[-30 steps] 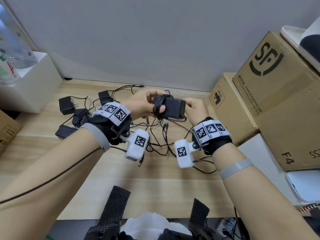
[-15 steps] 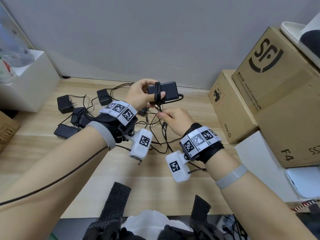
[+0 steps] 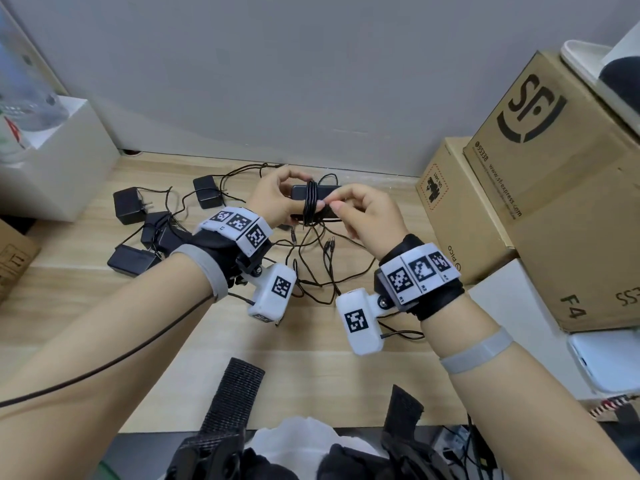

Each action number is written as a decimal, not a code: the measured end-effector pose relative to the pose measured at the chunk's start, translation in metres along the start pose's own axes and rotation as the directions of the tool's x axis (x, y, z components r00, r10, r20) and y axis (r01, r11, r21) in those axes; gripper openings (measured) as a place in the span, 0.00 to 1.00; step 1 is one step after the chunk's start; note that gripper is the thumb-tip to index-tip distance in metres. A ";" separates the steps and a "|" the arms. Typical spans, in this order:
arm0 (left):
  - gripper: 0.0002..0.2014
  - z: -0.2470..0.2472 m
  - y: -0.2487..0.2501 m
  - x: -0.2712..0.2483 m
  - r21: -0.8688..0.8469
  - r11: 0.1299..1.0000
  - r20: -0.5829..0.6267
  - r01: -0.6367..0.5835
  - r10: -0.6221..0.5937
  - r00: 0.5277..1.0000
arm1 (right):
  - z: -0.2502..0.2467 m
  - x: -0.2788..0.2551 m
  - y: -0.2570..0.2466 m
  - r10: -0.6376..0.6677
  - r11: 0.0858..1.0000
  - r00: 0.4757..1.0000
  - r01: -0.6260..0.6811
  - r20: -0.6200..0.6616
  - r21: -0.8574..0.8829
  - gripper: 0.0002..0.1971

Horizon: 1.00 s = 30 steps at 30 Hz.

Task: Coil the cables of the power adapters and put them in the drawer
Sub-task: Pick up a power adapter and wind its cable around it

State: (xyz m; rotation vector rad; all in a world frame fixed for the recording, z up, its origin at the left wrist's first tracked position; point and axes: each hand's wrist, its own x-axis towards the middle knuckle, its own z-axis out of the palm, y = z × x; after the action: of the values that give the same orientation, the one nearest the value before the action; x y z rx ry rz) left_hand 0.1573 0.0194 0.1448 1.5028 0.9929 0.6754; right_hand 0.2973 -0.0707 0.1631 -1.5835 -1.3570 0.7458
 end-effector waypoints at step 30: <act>0.22 0.018 -0.012 0.001 -0.262 0.955 0.193 0.141 -0.092 0.977 | -0.008 0.021 -0.003 0.113 0.994 0.983 -0.112 -0.148 0.015 0.12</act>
State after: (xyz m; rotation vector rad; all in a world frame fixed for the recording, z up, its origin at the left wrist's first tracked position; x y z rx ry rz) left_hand 0.1708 0.0117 0.1298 1.2272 0.8082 0.5575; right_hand 0.3072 -0.0524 0.1712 -1.6870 -1.1641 0.6847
